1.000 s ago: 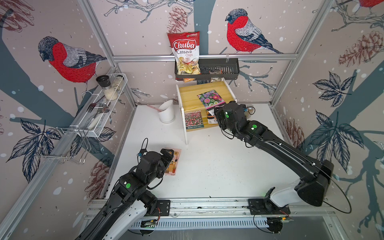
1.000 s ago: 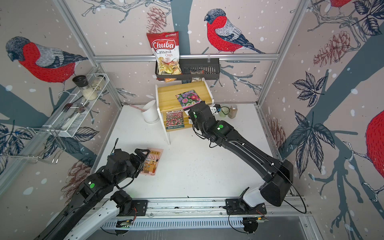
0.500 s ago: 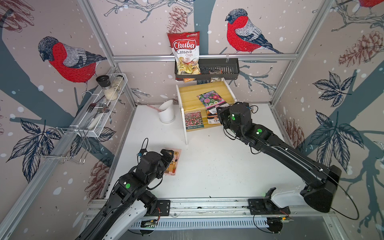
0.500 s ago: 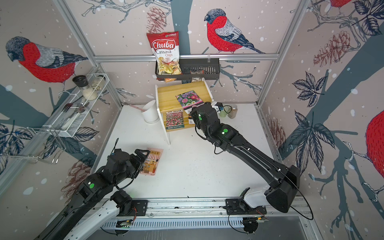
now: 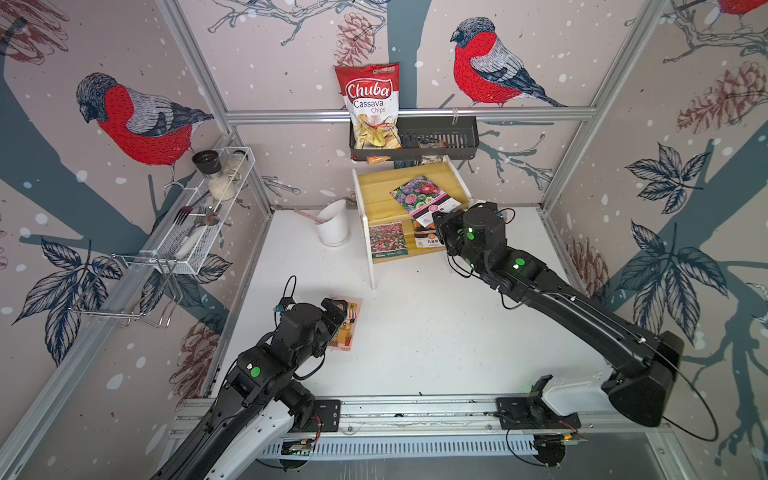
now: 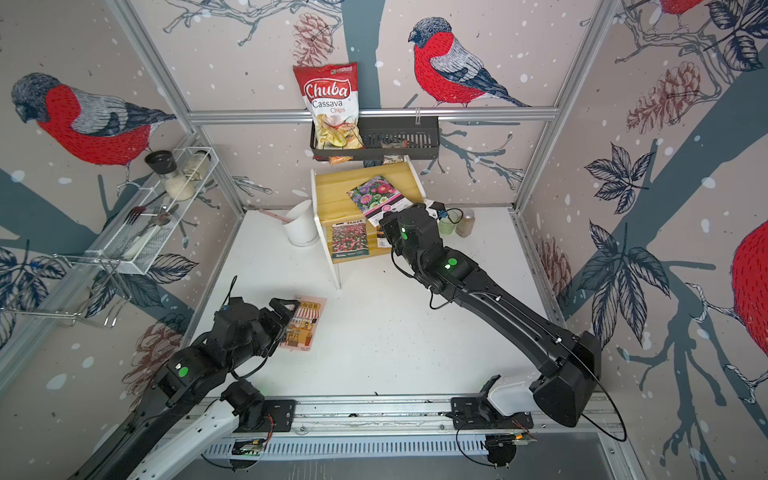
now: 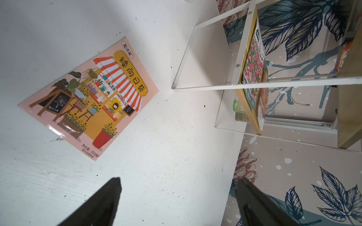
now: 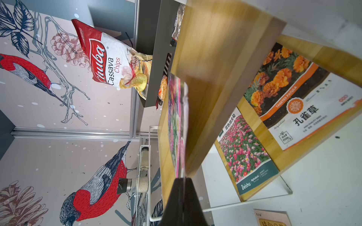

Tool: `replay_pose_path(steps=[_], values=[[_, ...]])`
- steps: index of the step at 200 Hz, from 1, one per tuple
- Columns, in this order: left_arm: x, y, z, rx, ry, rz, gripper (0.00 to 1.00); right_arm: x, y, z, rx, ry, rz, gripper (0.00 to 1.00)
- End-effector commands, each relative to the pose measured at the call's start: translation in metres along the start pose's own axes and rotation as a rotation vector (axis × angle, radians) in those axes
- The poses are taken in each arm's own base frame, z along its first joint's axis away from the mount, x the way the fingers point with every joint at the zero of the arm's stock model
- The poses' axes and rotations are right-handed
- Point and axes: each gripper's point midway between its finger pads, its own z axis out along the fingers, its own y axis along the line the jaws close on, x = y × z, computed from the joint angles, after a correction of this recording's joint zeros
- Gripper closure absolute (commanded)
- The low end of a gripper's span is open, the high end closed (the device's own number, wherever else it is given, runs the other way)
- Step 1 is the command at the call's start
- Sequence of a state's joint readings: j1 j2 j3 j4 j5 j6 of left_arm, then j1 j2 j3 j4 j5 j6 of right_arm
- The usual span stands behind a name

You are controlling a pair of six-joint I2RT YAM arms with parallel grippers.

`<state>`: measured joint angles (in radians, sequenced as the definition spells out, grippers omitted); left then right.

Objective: Take the seed bag off the shelf
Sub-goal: Pick up the seed packet from the shelf, then place the seed packet at the center of the board.

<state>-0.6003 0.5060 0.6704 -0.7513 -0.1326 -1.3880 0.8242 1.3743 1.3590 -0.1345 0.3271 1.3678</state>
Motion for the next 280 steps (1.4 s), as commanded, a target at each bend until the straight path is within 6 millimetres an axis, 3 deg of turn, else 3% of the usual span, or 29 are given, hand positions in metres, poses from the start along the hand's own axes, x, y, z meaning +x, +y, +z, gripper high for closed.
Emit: replay_pose_path(steps=[1, 32, 50, 60, 96, 116, 166, 185, 210, 259, 267, 276, 280], values=[[-0.002, -0.003, -0.003, 0.004, -0.007, 0.015, 0.05, -0.001, 0.018, -0.004, -0.072, 0.007, -0.007, 1.00], [-0.003, -0.006, -0.005, 0.007, -0.010, 0.028, 0.05, -0.007, 0.032, -0.018, -0.124, 0.004, -0.019, 1.00], [-0.005, -0.010, -0.007, 0.007, -0.015, 0.040, 0.05, -0.013, 0.026, -0.035, -0.110, -0.018, -0.027, 1.00], [-0.006, -0.013, -0.008, 0.010, -0.018, 0.050, 0.05, -0.021, 0.023, -0.055, -0.119, -0.037, -0.008, 1.00], [-0.007, -0.019, -0.007, 0.016, -0.017, 0.073, 0.05, -0.032, -0.040, -0.095, -0.029, -0.082, 0.041, 1.00], [-0.005, -0.021, -0.004, 0.022, -0.009, 0.077, 0.05, -0.033, -0.080, -0.107, 0.032, -0.098, 0.057, 1.00], [-0.003, -0.023, -0.005, 0.026, 0.004, 0.097, 0.05, -0.039, -0.176, -0.126, 0.202, -0.178, 0.079, 1.00], [-0.003, -0.019, -0.007, 0.020, 0.006, 0.098, 0.05, -0.041, -0.214, -0.131, 0.283, -0.202, 0.090, 1.00], [-0.002, -0.014, -0.010, 0.019, 0.007, 0.097, 0.05, -0.044, -0.250, -0.135, 0.347, -0.230, 0.089, 1.00], [-0.001, -0.006, -0.015, 0.013, 0.010, 0.086, 0.05, -0.047, -0.346, -0.144, 0.587, -0.251, 0.122, 1.00], [0.000, -0.006, -0.015, 0.013, 0.013, 0.086, 0.05, -0.046, -0.359, -0.146, 0.632, -0.241, 0.118, 0.92], [0.000, -0.006, -0.015, 0.013, 0.013, 0.086, 0.05, -0.047, -0.370, -0.149, 0.681, -0.232, 0.113, 0.68], [0.000, -0.006, -0.014, 0.011, 0.014, 0.087, 0.05, -0.048, -0.373, -0.151, 0.701, -0.231, 0.112, 0.52]])
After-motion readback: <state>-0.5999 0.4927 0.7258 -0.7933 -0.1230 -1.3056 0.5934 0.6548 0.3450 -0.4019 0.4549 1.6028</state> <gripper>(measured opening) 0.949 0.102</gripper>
